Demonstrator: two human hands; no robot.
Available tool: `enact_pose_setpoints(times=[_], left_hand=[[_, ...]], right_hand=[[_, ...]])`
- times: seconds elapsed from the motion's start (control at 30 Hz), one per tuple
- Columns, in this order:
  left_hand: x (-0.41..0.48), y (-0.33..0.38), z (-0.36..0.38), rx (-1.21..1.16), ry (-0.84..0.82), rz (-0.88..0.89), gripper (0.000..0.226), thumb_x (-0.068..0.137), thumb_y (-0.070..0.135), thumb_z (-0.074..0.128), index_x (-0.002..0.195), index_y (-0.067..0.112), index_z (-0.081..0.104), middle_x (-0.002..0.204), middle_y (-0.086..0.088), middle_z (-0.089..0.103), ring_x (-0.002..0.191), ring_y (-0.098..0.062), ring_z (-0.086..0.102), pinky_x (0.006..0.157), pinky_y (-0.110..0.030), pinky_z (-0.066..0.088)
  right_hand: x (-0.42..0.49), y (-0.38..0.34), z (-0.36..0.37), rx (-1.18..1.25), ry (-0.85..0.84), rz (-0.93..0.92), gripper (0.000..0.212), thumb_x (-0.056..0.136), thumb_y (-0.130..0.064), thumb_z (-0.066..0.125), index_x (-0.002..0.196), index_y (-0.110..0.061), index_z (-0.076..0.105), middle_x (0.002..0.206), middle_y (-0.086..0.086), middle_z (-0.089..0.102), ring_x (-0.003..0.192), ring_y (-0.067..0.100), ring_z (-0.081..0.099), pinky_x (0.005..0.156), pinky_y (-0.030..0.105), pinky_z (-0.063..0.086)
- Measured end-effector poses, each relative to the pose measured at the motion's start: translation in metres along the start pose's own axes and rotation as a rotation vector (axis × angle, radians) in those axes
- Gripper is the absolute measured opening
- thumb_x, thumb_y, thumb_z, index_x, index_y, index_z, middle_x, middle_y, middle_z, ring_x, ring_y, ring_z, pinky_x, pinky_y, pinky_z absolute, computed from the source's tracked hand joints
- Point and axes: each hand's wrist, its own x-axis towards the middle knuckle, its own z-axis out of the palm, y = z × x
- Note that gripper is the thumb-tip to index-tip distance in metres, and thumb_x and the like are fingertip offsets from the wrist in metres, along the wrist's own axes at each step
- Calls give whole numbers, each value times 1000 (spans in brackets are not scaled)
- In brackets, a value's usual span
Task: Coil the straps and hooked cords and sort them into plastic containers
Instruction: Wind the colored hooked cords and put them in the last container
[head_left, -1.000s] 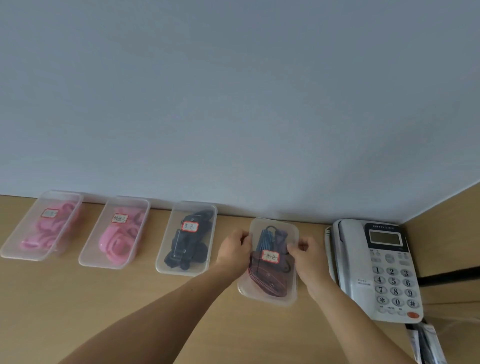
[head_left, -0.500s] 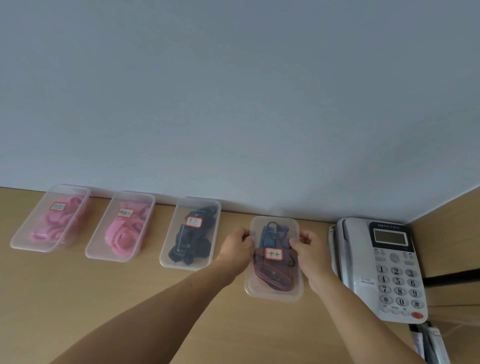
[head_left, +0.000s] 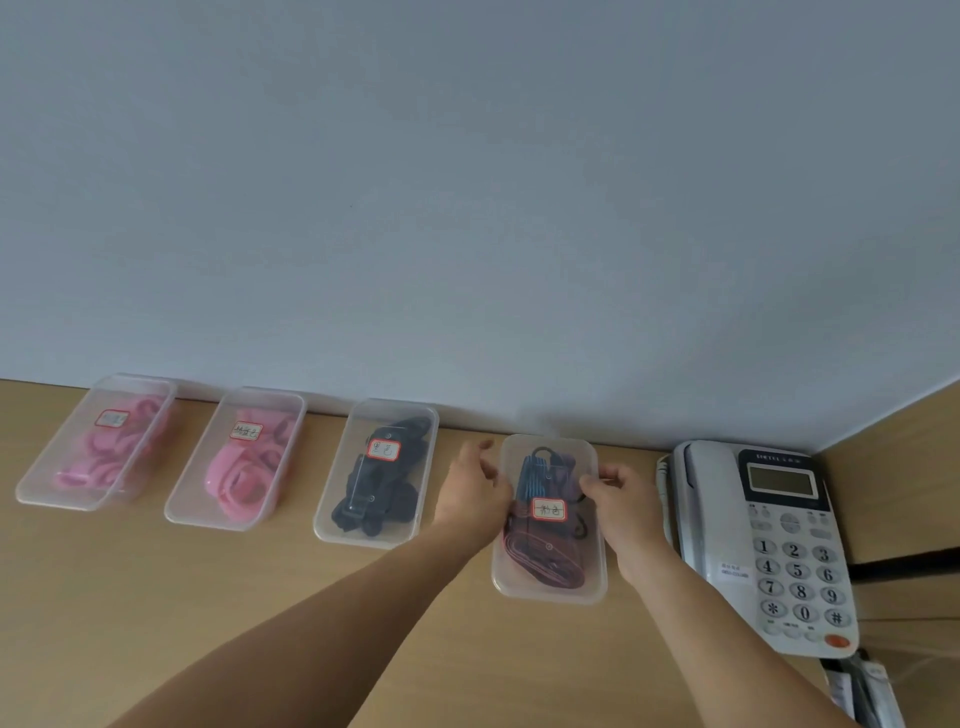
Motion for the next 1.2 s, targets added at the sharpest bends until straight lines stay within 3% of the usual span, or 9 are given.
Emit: enact_pose_setpoints(times=[0.07,0.17,0.3,0.37,0.5,0.7,0.9,1.07,1.2], left_hand=[[-4,1,5,348,115,244,65,89,12,51,149,24,31,140,-3,41,126,-24,42,103,-36,42],[-8,6,21,687,55,570,66,89,26,42,153,18,27,162,-6,19,149,-26,14,120,-37,14],[-3,-4,33,855,-43,585,69,96,44,6,156,12,-3,165,-6,-12,151,-21,-18,121,-37,-15],[-2,-9,33,879,-42,597,74,92,54,-2,153,13,-10,162,-5,-19,149,-20,-24,121,-38,-16],[-1,-13,35,901,-25,622,83,92,63,10,155,11,-6,160,-7,-20,148,-23,-24,120,-40,-17],[6,-10,36,916,-25,637,83,93,63,10,156,10,-2,162,-9,-17,148,-23,-25,119,-39,-19],[13,-8,32,881,2,630,81,93,62,4,157,11,-1,164,-8,-15,149,-21,-23,119,-37,-19],[16,-4,30,859,8,684,80,95,60,11,157,10,10,166,-11,3,153,-22,-8,122,-38,-10],[16,-3,28,873,6,680,79,95,60,10,158,11,10,166,-10,4,153,-21,-7,122,-37,-10]], right_hand=[[0,-1,1,-24,9,-16,12,87,-18,67,82,-28,63,83,-4,67,76,15,64,59,30,47],[3,-5,3,-73,8,-37,12,86,-18,67,80,-27,64,79,-5,68,71,13,65,59,30,49],[9,-8,5,-154,-23,-77,5,83,-24,67,81,-28,65,81,-9,69,78,11,64,63,30,49],[14,-8,4,-137,-62,-58,9,85,-30,65,79,-23,67,78,-7,69,78,16,65,68,35,52],[25,-9,-3,-110,-94,5,54,84,-53,55,67,-3,58,60,5,56,60,24,54,61,38,45],[28,-11,8,-195,10,-69,41,90,-47,56,58,-22,57,53,-7,57,59,18,55,58,32,43],[9,-8,-1,-42,-122,-10,20,92,-29,63,78,-17,69,77,6,71,74,26,65,67,41,52],[-7,4,-2,-14,-36,46,36,89,-35,69,62,-12,60,59,4,62,56,21,56,56,36,44],[-16,-1,-3,-21,-68,25,25,89,-32,68,73,-14,65,68,3,68,62,21,61,59,37,47]])
